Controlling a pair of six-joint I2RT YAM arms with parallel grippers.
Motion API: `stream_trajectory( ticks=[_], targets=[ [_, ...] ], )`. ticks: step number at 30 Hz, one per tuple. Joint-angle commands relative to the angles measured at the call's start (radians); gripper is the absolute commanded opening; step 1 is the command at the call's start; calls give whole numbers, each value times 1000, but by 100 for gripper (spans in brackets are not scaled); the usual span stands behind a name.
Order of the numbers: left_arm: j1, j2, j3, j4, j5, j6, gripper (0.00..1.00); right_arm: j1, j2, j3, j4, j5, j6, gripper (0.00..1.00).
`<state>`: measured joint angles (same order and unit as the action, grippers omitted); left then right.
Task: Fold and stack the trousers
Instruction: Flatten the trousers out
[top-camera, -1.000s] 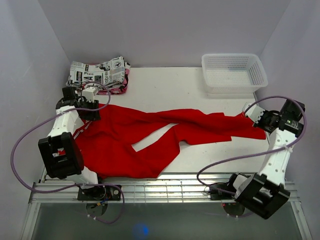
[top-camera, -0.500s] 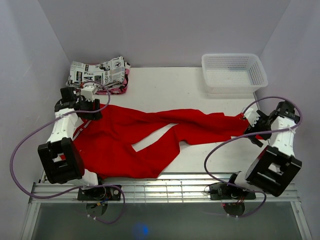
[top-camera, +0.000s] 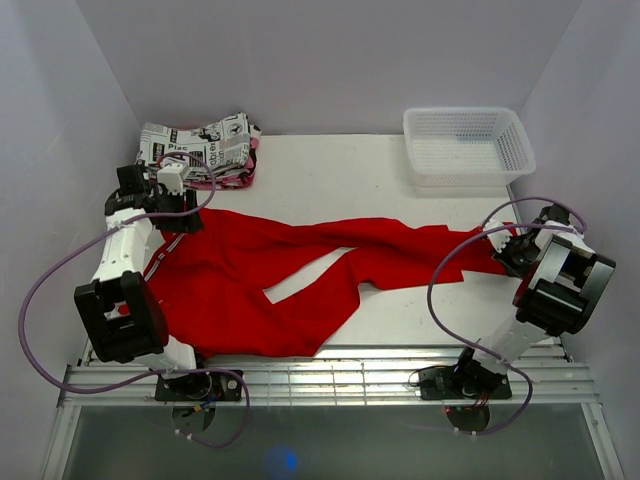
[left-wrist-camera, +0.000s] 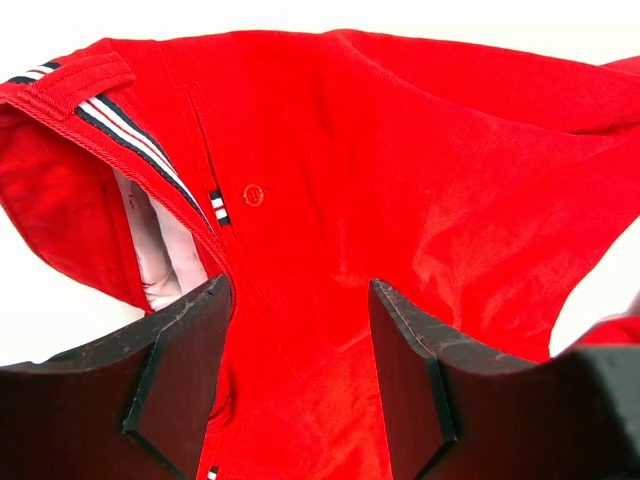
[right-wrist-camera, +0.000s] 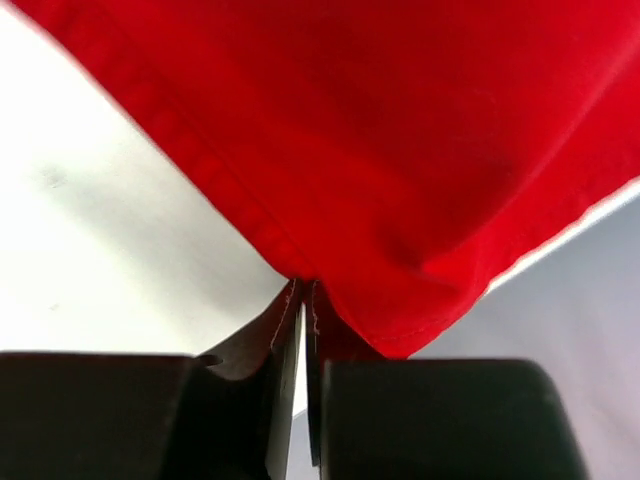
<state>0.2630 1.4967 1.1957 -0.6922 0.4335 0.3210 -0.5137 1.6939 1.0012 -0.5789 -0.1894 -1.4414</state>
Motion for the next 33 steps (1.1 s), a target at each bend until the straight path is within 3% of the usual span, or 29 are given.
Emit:
stream_trajectory(
  ticks=[1,5,9,19,29,31,33],
  targets=[
    [5,-64,42,-17,36,-10,67,-3,-28,42,-349,-73,-4,8],
    [4,-81,28,-9,54,-14,67,-26,-134,96,-522,-148,-36,8],
    [4,-90,7,0,76,-20,67,-26,-246,105,-549,-189,-33,8],
    [5,-124,10,-10,60,-11,66,-92,-192,316,-728,-265,-45,8],
    [5,-259,-85,10,40,15,65,-327,-462,409,-731,-461,-103,8],
    [7,-273,-100,16,37,16,65,-339,-519,430,-720,-539,-36,8],
    [5,-279,-105,37,34,4,65,-333,-510,432,-591,-562,69,8]
  ],
)
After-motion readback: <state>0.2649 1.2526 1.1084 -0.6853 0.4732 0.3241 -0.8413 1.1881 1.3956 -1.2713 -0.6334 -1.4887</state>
